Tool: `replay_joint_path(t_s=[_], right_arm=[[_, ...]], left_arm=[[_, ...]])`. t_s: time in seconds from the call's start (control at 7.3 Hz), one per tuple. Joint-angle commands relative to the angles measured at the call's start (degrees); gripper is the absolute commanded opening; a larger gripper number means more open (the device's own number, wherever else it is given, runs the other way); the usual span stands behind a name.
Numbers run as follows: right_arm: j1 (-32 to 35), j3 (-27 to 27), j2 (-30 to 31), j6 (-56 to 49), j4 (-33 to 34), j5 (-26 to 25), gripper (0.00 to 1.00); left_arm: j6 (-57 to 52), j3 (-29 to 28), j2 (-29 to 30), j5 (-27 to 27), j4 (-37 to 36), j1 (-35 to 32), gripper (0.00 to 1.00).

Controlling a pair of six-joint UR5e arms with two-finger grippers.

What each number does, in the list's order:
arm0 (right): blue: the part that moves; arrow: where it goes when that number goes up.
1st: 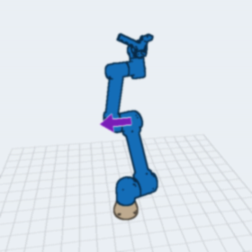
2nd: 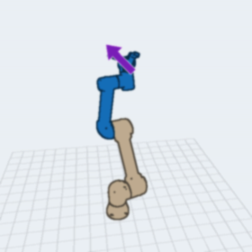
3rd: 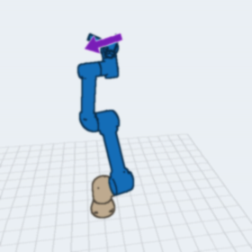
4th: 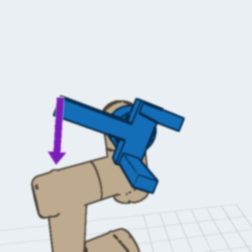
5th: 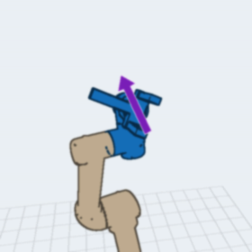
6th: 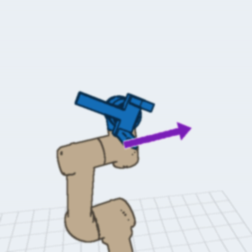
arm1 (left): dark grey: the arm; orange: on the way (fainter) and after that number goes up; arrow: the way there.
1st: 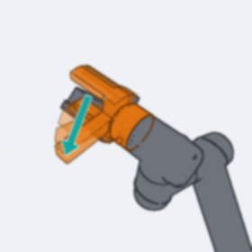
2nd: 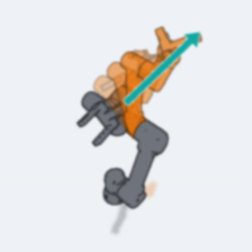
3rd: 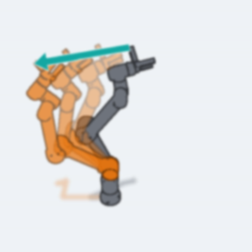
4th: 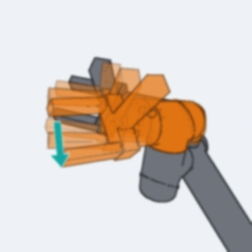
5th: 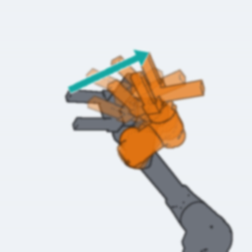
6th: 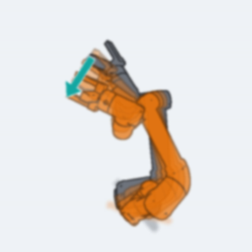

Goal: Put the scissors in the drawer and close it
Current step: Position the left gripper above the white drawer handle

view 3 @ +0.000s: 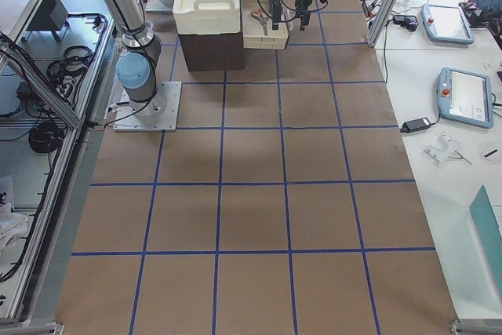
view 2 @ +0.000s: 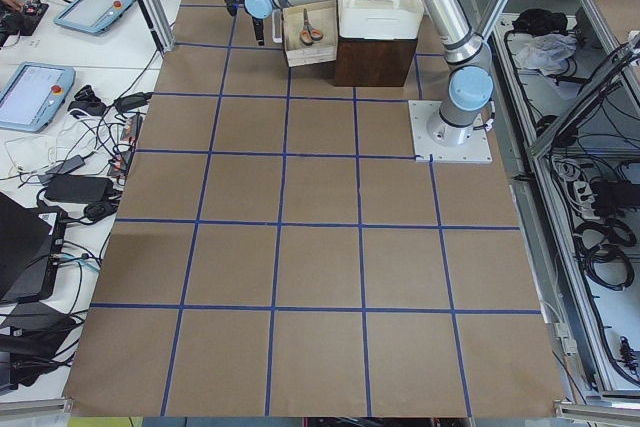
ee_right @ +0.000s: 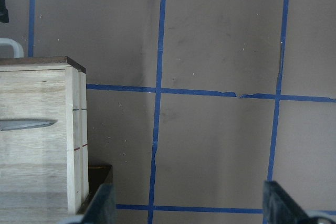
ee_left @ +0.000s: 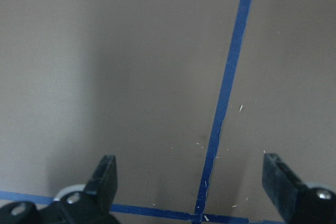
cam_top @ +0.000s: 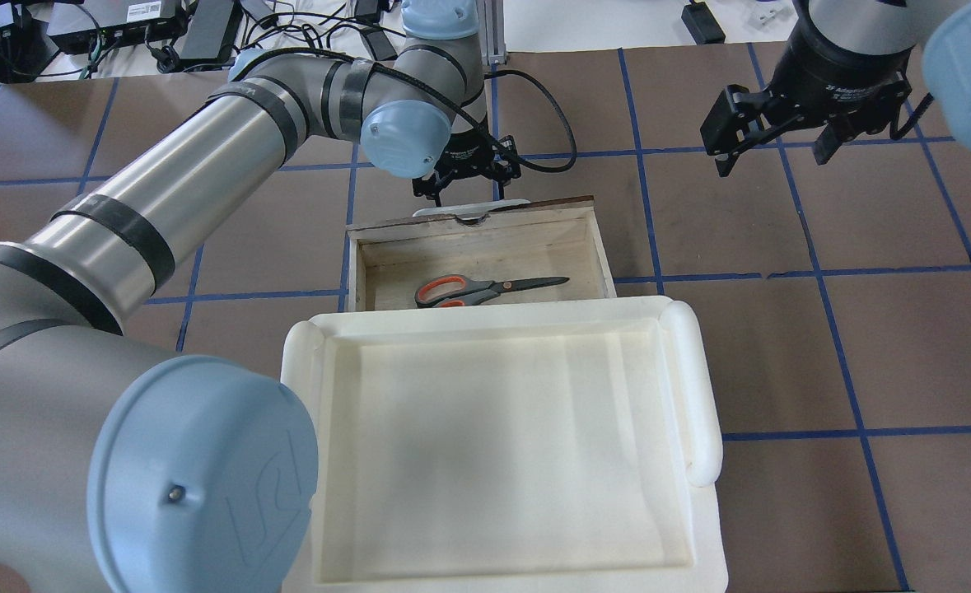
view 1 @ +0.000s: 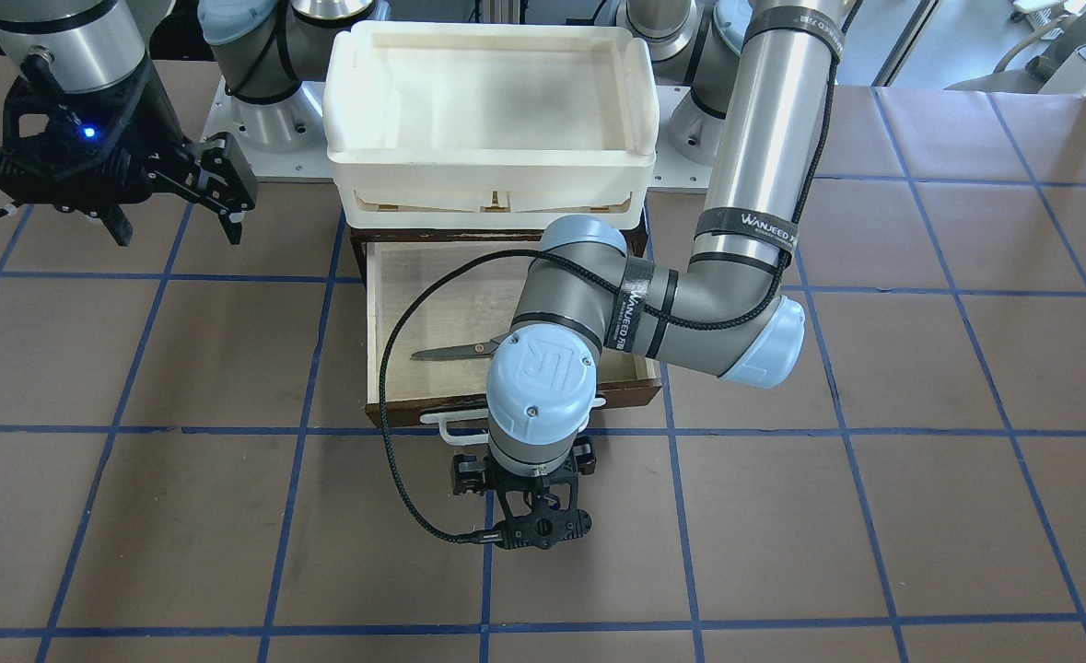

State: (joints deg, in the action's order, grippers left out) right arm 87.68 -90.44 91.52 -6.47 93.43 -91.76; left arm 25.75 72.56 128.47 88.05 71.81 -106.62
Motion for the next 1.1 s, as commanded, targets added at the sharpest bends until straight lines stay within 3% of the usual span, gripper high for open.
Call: replay_joint_path(t_s=[0.0, 0.96], right_arm=[[-0.05, 0.00, 0.15, -0.12, -0.17, -0.18, 1.00], [0.03, 0.00, -0.46, -0.03, 0.70, -0.70, 1.00]], left_arm=[[0.00, 0.03, -0.50, -0.25, 2.10, 0.00, 1.00], [0.00, 0.03, -1.73, -2.26, 6.66, -0.44, 1.00]])
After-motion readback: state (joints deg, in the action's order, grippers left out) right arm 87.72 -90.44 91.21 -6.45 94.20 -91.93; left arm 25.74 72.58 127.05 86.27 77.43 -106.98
